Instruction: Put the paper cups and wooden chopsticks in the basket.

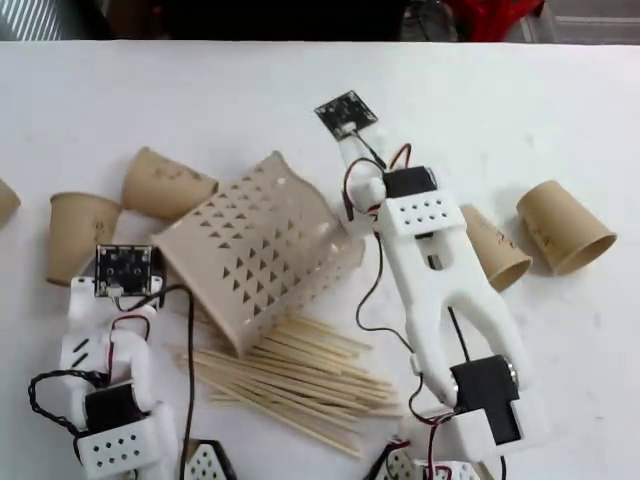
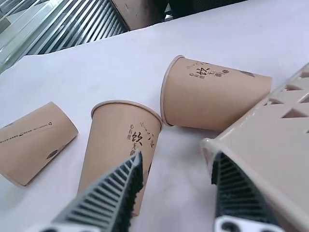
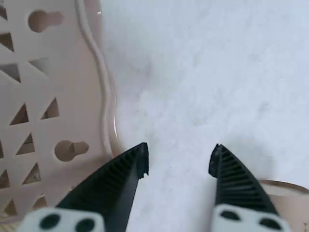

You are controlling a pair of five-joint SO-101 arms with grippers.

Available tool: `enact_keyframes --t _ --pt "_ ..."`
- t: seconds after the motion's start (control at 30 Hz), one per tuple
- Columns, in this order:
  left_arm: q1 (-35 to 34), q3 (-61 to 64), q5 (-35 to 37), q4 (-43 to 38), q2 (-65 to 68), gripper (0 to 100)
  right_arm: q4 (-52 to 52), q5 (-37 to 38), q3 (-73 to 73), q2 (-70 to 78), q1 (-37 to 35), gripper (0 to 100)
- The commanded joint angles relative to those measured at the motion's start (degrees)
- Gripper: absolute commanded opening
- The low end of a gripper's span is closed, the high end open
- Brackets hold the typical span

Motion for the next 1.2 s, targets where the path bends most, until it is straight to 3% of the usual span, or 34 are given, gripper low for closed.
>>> enact_keyframes --t 0.0,0.4,0.6,1.17 --pt "1.3 -0.1 0.4 0.4 0.0 24 -1.6 -1.1 0.0 0.8 -0.5 21.8" --pt "1.3 -0.1 0.4 0.4 0.0 24 -2.4 -0.9 0.2 9.9 -0.6 20.8" --pt "1.3 -0.1 0.4 0.4 0.0 24 -0.5 -0.8 0.3 10.2 -1.5 1.0" --pt "1.3 -0.1 0.4 0.2 0.0 24 2.1 -1.1 9.1 1.5 -8.6 1.8"
